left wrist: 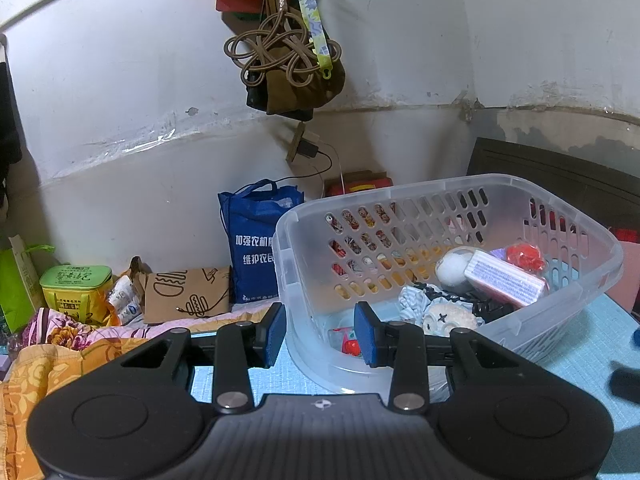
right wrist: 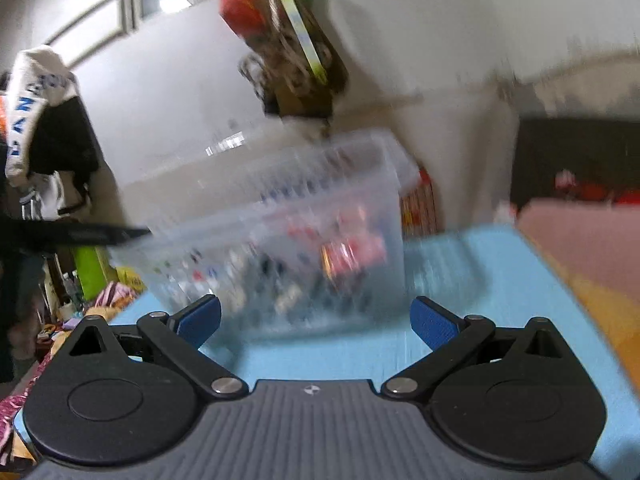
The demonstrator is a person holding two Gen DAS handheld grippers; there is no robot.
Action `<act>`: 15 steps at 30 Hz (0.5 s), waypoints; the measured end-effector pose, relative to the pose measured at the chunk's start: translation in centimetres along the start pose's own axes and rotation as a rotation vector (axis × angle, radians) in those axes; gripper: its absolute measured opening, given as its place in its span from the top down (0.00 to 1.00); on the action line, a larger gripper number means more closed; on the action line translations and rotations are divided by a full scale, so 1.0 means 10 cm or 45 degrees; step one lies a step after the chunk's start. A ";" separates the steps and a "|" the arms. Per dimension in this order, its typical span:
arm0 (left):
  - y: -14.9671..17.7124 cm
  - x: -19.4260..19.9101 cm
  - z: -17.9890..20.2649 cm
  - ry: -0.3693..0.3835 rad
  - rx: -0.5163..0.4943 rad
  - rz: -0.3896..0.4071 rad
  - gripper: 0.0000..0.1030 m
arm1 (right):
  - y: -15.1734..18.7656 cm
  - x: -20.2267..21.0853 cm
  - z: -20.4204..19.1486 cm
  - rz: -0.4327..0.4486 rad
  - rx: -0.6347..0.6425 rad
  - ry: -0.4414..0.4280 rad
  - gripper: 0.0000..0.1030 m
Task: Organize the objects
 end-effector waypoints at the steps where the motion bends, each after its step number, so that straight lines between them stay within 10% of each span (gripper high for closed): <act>1: 0.00 0.00 0.00 -0.001 0.000 0.000 0.60 | 0.03 -0.06 0.02 -0.031 -0.011 0.004 0.00; 12: 0.00 0.12 0.02 -0.016 -0.021 0.067 0.59 | 0.15 -0.12 0.00 -0.047 0.015 0.037 0.00; 15: -0.01 0.35 -0.01 0.018 -0.006 0.131 0.46 | 0.19 -0.06 -0.06 -0.017 0.060 0.048 0.00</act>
Point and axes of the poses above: each gripper's, at about its wrist camera, not at the fingertips, and x roughly against the way its jaws point, z to its right, y to its underside, the point moved 3 cm from there along -x, roughly the way its jaws point, and after that the axes turned 2 degrees about x, right-handed, at the moved point
